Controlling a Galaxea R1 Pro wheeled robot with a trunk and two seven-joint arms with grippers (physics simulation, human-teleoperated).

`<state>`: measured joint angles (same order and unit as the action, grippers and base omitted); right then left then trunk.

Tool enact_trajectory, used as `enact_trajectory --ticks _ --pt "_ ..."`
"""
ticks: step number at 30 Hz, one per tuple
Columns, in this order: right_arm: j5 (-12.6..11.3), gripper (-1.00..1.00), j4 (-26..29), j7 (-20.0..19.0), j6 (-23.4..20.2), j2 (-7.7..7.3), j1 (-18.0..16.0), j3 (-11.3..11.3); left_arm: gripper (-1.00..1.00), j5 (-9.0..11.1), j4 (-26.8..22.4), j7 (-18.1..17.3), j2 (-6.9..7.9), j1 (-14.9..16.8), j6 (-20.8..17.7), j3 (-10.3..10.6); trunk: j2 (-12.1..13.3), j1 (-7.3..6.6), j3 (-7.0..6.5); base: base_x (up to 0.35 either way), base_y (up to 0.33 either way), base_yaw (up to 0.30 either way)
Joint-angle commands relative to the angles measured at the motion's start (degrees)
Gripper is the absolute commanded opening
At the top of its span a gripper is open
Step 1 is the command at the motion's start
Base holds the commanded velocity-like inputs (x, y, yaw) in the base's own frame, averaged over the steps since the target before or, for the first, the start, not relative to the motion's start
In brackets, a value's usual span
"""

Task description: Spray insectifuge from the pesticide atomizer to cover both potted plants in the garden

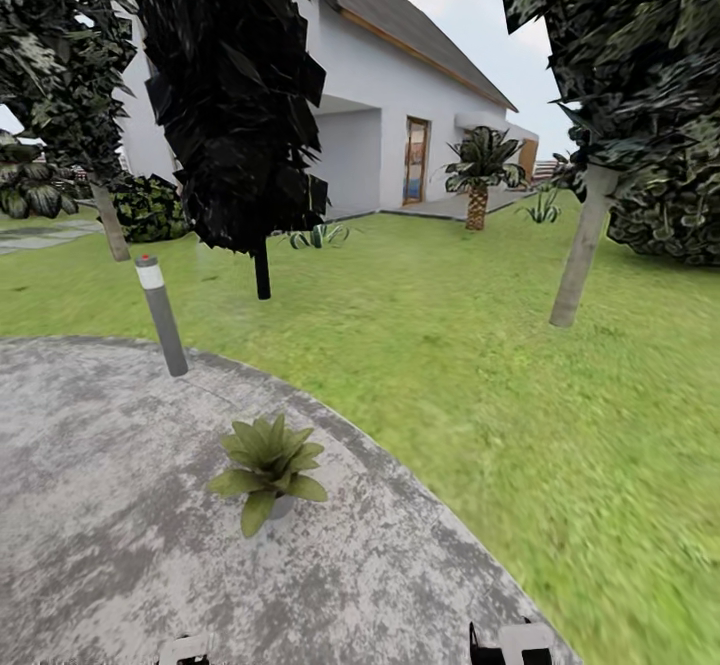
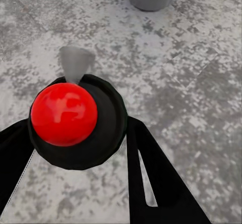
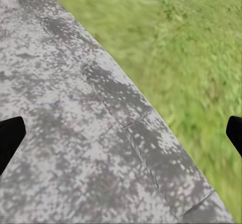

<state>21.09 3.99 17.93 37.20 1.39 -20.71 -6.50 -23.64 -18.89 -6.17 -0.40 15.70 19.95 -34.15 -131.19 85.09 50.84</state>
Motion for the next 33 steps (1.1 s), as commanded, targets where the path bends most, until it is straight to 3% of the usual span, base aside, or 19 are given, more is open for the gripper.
enact_trajectory --ticks 1,10,33 --pt "0.62 1.00 -0.03 0.26 0.14 0.02 -0.03 -0.44 -1.00 -0.19 0.00 -0.43 -0.04 0.05 0.15 -0.48 -0.02 -0.01 0.03 0.021 0.000 0.278" --pt "0.62 1.00 -0.03 0.26 0.15 0.02 -0.03 -0.44 -1.00 -0.19 0.00 -0.43 -0.04 0.05 0.14 -0.48 -0.02 -0.01 -0.21 0.016 -0.001 0.278" --pt "0.62 1.00 -0.03 0.26 0.15 0.02 -0.03 -0.43 -1.00 -0.18 0.00 -0.43 -0.04 0.04 0.15 -0.48 -0.02 -0.01 -0.56 0.225 -0.148 0.278"
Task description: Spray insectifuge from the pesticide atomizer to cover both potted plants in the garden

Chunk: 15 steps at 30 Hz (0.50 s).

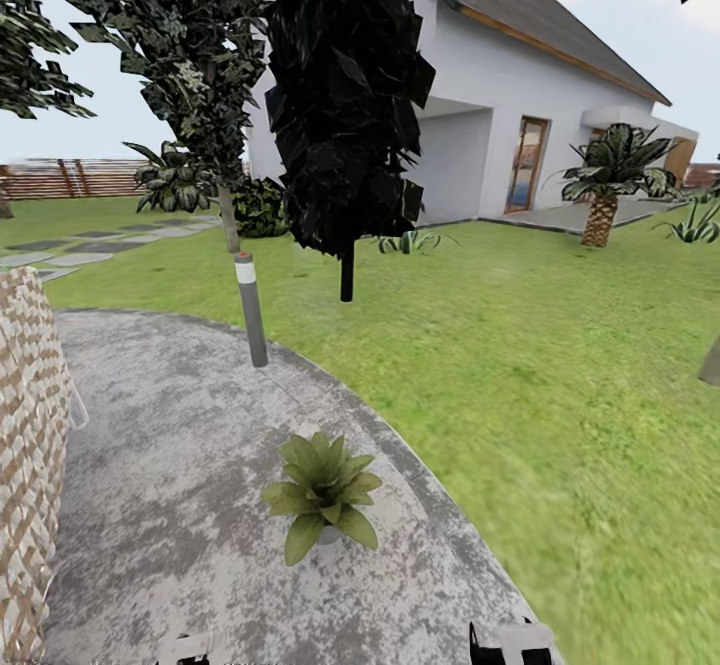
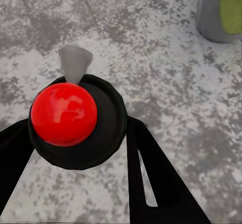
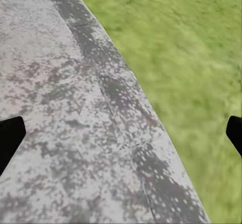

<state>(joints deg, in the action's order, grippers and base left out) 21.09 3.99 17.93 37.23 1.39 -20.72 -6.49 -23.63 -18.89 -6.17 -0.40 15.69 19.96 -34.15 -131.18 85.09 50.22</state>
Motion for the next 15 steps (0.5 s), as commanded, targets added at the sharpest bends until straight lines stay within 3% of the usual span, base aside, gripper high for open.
enact_trajectory --ticks 1,15 --pt "0.62 1.00 -0.03 0.26 0.13 0.02 -0.02 -0.45 -1.00 -0.19 -0.01 -0.43 -0.04 0.05 0.15 -0.48 -0.02 -0.01 0.09 0.030 -0.017 0.272" --pt "0.62 1.00 -0.03 0.26 0.13 0.02 -0.02 -0.45 -1.00 -0.19 -0.01 -0.43 -0.07 0.07 0.17 -0.48 -0.02 -0.01 1.00 0.002 -0.001 0.204"
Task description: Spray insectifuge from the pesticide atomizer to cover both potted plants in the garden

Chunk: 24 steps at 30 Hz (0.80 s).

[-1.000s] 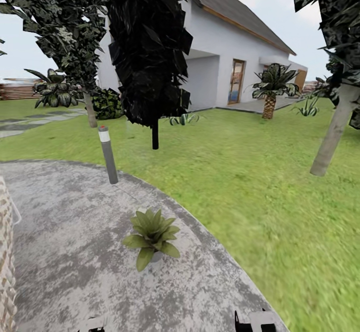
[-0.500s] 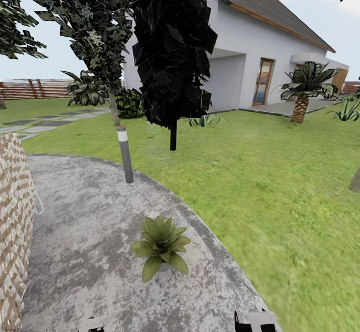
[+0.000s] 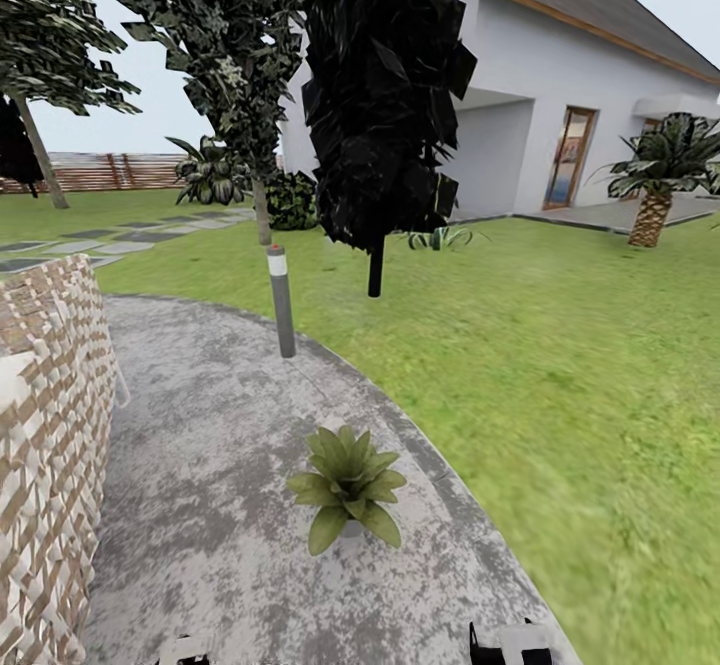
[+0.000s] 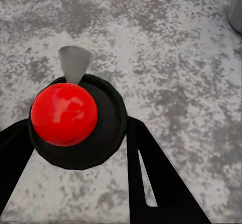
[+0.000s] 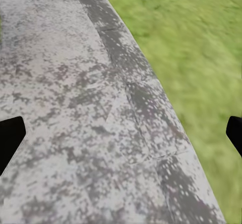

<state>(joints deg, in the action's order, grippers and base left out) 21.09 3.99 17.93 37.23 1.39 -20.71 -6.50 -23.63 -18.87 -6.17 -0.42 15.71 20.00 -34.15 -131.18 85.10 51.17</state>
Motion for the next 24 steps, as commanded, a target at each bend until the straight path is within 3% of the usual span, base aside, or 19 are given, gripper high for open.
enact_trajectory --ticks 1,24 --pt "0.62 1.00 -0.04 0.26 0.13 0.02 -0.02 -0.44 -1.00 -0.19 -0.02 -0.42 -0.05 0.04 0.12 -0.48 -0.02 -0.01 0.13 0.000 0.000 0.175" --pt "0.62 1.00 -0.04 0.26 0.13 0.09 -0.03 -0.44 -1.00 -0.20 -0.02 -0.42 -0.06 0.04 0.12 -0.48 -0.02 -0.01 1.79 0.152 -0.139 0.181"
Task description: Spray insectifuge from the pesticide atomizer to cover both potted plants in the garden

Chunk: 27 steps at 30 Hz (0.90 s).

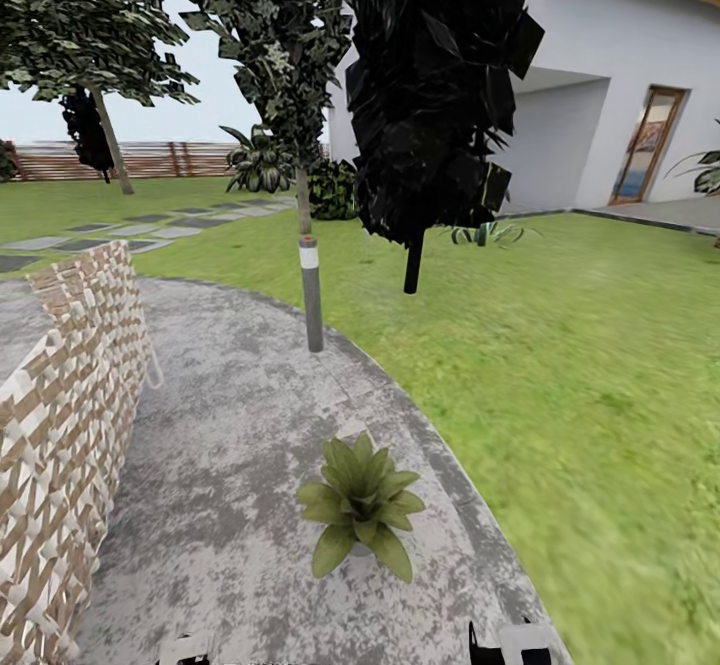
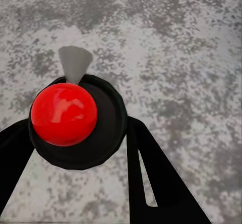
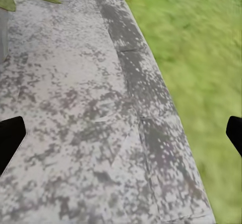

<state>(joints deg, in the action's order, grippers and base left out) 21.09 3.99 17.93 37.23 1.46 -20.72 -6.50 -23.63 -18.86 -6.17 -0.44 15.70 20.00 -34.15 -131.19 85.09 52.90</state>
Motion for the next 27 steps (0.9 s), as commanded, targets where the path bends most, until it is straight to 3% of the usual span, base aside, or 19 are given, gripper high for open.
enact_trajectory --ticks 1,6,21,24,27 --pt "0.62 1.00 -0.03 0.26 0.13 0.01 -0.03 -0.44 -1.00 -0.19 -0.03 -0.42 -0.05 0.07 0.12 -0.48 -0.02 -0.01 0.12 0.017 -0.011 0.205" --pt "0.62 1.00 -0.03 0.26 0.13 0.02 -0.02 -0.44 -1.00 -0.19 -0.03 -0.42 -0.07 0.04 0.12 -0.48 -0.02 -0.01 0.38 0.004 -0.003 0.183" --pt "0.62 1.00 0.02 0.26 0.21 0.02 -0.03 -0.44 -1.00 -0.64 -0.26 -0.99 -0.05 -0.14 0.21 -0.08 -0.02 -0.01 0.42 0.000 0.000 0.007" --pt "2.65 1.00 0.34 -0.24 0.04 -0.03 -0.02 3.35 -1.00 -4.58 -1.11 -2.29 0.80 0.23 -0.12 5.34 -0.02 -0.01 0.42 0.000 0.000 0.000" --pt "6.65 1.00 0.66 -3.41 0.04 -0.20 -0.03 9.34 -1.00 -10.88 -1.09 -6.43 1.17 0.29 -0.40 11.56 -0.02 -0.01 0.42 0.000 0.000 0.000"
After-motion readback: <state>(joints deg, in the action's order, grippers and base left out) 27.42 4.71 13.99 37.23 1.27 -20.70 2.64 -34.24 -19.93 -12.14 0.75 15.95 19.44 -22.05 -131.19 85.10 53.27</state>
